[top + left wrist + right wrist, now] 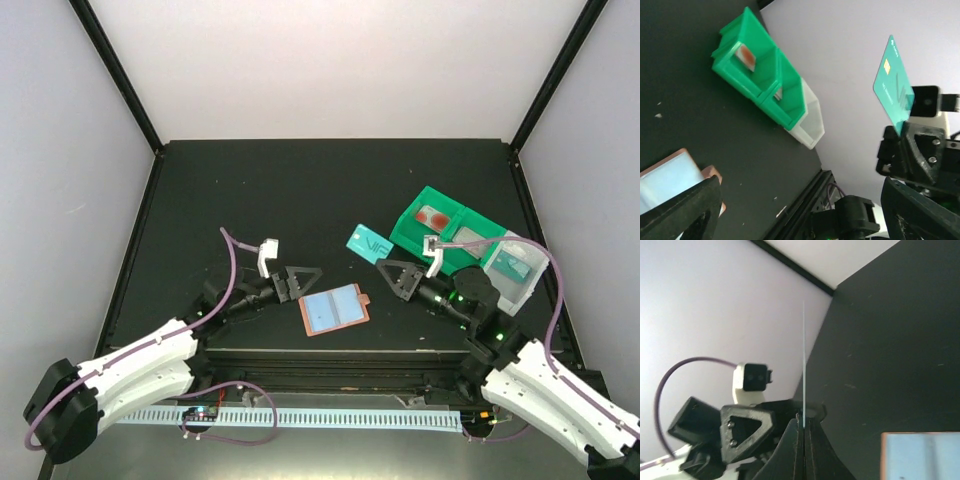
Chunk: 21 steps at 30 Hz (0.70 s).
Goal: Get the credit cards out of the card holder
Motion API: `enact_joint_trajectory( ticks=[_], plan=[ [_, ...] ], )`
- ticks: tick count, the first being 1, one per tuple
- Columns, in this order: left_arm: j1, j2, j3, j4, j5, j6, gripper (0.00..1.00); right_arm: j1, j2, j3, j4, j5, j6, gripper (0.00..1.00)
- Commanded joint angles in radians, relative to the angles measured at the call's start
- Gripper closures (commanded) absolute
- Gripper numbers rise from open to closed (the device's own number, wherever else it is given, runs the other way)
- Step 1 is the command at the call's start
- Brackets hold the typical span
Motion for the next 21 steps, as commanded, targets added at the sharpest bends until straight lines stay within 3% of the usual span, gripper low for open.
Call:
enact_joint_trajectory(
  ticks=[1, 5, 14, 21],
  plan=[
    [-0.002, -0.043, 0.023, -0.188, -0.048, 0.1, 0.09, 0.003, -0.055, 0.097, -0.318, 0.203, -0.096, 0.99],
    [0.001, -0.052, 0.064, -0.323, -0.075, 0.177, 0.01, 0.002, -0.061, 0.203, -0.548, 0.311, -0.132, 0.99],
    [0.009, -0.02, 0.113, -0.427, -0.055, 0.286, 0.01, -0.052, 0.03, 0.403, -0.854, 0.584, -0.269, 0.99],
    [0.014, 0.038, 0.162, -0.537, 0.013, 0.375, 0.01, -0.215, 0.114, 0.483, -0.919, 0.541, -0.38, 0.99]
  ],
)
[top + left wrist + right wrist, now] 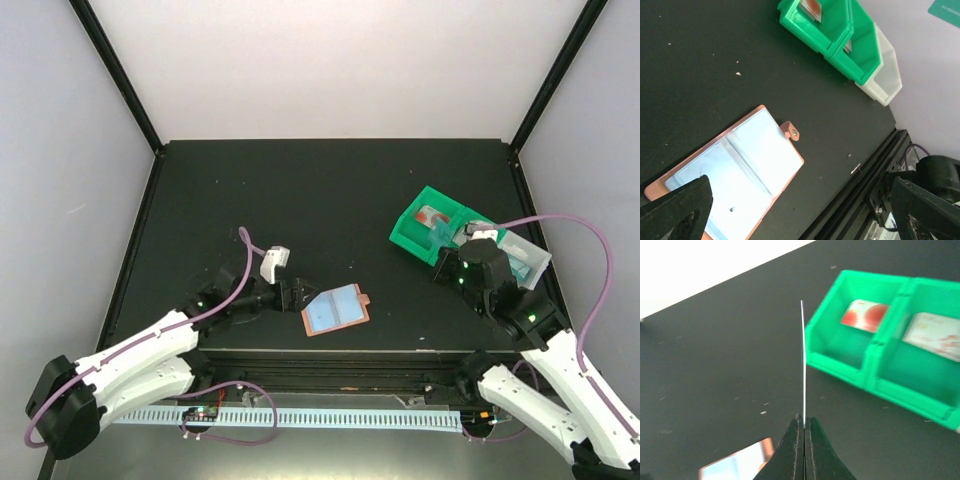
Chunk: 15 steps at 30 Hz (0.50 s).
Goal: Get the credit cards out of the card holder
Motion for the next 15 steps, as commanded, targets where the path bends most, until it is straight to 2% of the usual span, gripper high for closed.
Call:
enact_joint_trajectory(
  ticks=[1, 8, 15],
  plan=[
    [0.008, 0.035, 0.06, -0.102, 0.052, 0.091, 0.01, -0.135, 0.036, 0.062, -0.083, -0.01, -0.12, 0.99],
    [0.018, 0.087, 0.053, -0.13, 0.107, 0.118, 0.01, -0.5, 0.149, 0.103, -0.109, -0.249, -0.243, 0.99],
    [0.028, 0.153, 0.047, -0.168, 0.164, 0.186, 0.01, -0.769, 0.25, 0.096, -0.069, -0.337, -0.267, 0.99]
  ],
)
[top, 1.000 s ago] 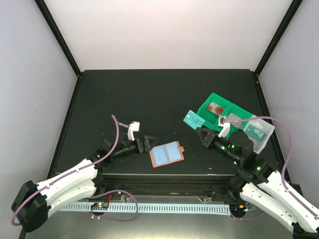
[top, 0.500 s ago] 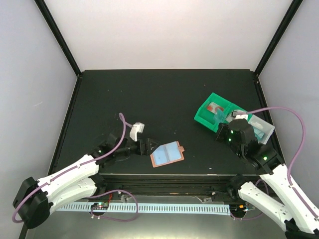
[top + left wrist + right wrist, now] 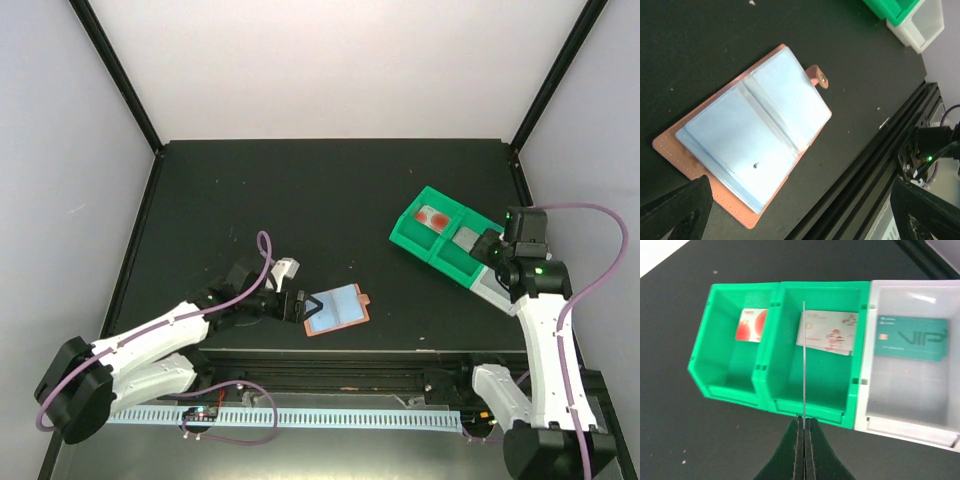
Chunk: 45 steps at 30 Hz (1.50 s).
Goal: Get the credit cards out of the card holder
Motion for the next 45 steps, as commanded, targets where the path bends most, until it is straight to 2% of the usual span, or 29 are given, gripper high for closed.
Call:
enact_joint_trajectory(
  ticks=[1, 6, 15, 19, 21, 25, 34, 45],
  plan=[
    [0.015, 0.032, 0.027, -0.05, 0.078, 0.066, 0.01, -0.13, 0.047, 0.011, 0.024, -0.07, -0.048, 0.99],
    [0.02, 0.019, 0.01, -0.044, 0.142, 0.072, 0.01, -0.257, 0.143, 0.041, -0.001, -0.058, -0.092, 0.99],
    [0.027, -0.006, 0.004, -0.064, 0.194, 0.075, 0.01, -0.379, 0.226, 0.022, -0.006, -0.061, -0.17, 0.99],
    [0.031, -0.032, 0.033, -0.099, 0.226, 0.073, 0.01, -0.386, 0.277, 0.034, -0.012, -0.012, -0.191, 0.97],
    [0.03, -0.039, 0.059, -0.122, 0.262, 0.083, 0.01, -0.387, 0.302, 0.046, -0.004, -0.044, -0.191, 0.96],
    [0.03, -0.049, 0.097, -0.168, 0.247, 0.083, 0.01, -0.386, 0.355, 0.057, 0.008, -0.062, -0.206, 0.96],
    [0.031, -0.024, 0.105, -0.11, 0.233, 0.039, 0.01, -0.385, 0.506, 0.071, 0.064, -0.193, -0.243, 0.98],
    [0.03, 0.048, 0.177, -0.134, 0.216, 0.018, 0.01, -0.385, 0.653, 0.112, 0.117, -0.245, -0.283, 0.92]
  ],
)
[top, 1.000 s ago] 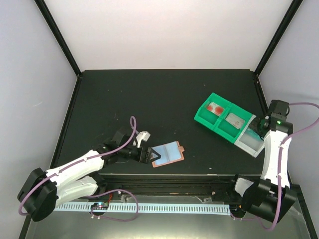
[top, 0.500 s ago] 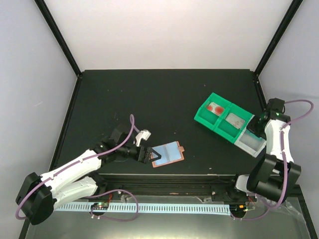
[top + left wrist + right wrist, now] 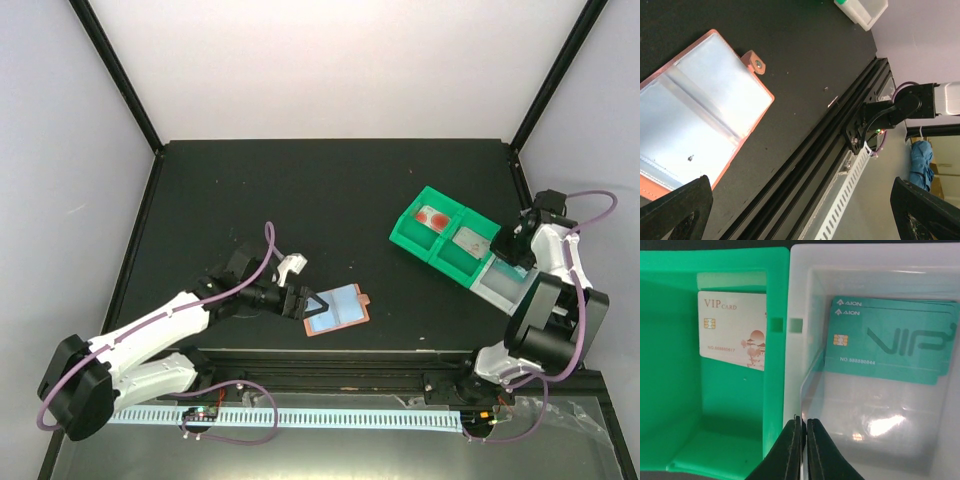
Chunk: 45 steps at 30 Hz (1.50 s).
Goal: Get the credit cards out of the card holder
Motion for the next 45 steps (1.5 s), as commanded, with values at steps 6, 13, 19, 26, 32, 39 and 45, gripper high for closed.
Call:
enact_joint_trajectory(
  ticks=[6, 13, 19, 26, 32, 39, 45],
  plan=[
    [0.006, 0.007, 0.102, -0.039, -0.027, -0.025, 0.01, -0.003, 0.125, 0.048, 0.059, -0.002, -0.042, 0.92],
    [0.007, 0.024, 0.115, -0.029, -0.041, -0.041, 0.01, -0.004, 0.129, 0.061, 0.05, 0.083, -0.041, 0.93],
    [0.006, 0.022, 0.118, -0.022, -0.05, -0.056, 0.01, -0.002, 0.104, 0.072, 0.028, 0.14, -0.034, 0.96],
    [0.006, 0.026, 0.119, 0.003, -0.051, -0.076, 0.01, -0.003, 0.098, 0.025, 0.046, 0.182, -0.03, 0.98],
    [0.006, 0.015, 0.122, 0.001, -0.053, -0.074, 0.01, -0.002, 0.093, 0.033, 0.041, 0.222, -0.03, 0.99],
    [0.007, 0.004, 0.123, -0.009, -0.058, -0.062, 0.01, -0.004, 0.118, 0.029, 0.079, 0.298, -0.026, 0.96],
    [0.006, 0.002, 0.146, -0.034, -0.051, -0.038, 0.01, -0.002, 0.17, 0.064, 0.038, 0.385, 0.005, 0.77]
  ],
)
